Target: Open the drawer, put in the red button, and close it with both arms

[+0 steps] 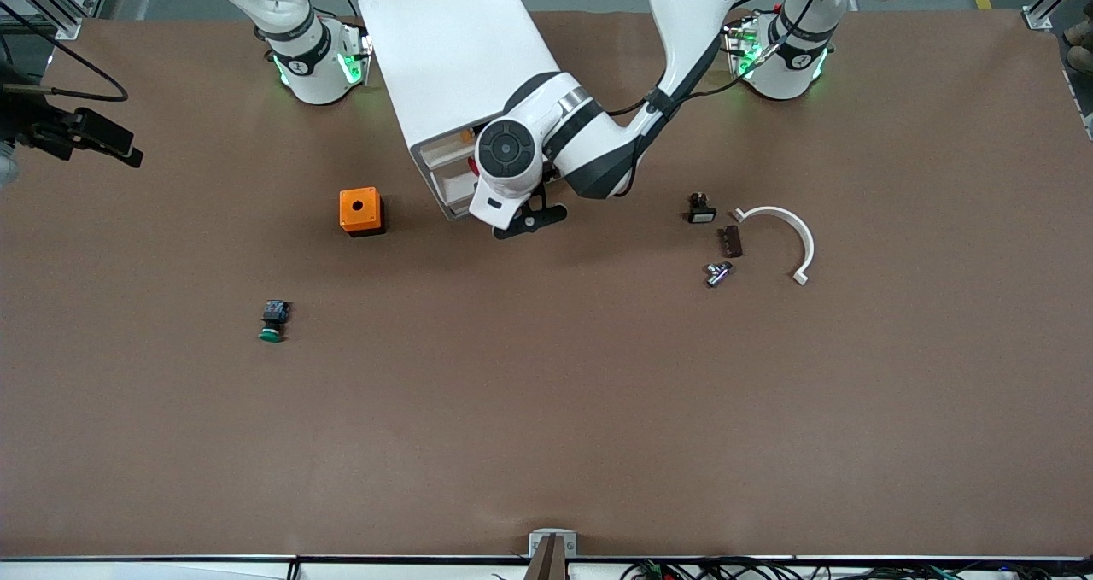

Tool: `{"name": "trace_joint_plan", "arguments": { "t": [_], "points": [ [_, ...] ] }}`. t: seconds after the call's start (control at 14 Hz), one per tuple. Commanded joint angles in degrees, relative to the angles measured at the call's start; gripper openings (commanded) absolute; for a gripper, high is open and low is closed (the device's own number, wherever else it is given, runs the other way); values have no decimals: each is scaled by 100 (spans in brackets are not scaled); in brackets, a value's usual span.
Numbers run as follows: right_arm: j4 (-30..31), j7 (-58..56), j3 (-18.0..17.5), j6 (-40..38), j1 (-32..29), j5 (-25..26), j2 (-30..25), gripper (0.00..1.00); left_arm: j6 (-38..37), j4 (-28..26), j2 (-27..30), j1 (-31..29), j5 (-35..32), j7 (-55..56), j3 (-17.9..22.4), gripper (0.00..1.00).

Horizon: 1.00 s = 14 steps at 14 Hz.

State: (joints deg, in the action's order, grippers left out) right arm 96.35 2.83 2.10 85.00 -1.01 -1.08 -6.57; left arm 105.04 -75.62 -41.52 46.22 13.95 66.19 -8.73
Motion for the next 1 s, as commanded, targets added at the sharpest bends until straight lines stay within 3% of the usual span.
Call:
{"name": "trace_joint_plan", "arguments": {
  "t": [0.0, 0.64, 0.93],
  "points": [
    [305, -562, -60, 262, -224, 81, -301, 100, -28, -138, 118, -16, 125, 140, -172, 100],
    [-222, -511, -87, 236, -189, 108, -38, 100, -63, -120, 117, -191, 82, 368, -358, 100],
    [-301, -502, -95, 262, -189, 99, -38, 100, -72, -103, 345, -1042, -295, 281, -243, 100]
  ]
}}
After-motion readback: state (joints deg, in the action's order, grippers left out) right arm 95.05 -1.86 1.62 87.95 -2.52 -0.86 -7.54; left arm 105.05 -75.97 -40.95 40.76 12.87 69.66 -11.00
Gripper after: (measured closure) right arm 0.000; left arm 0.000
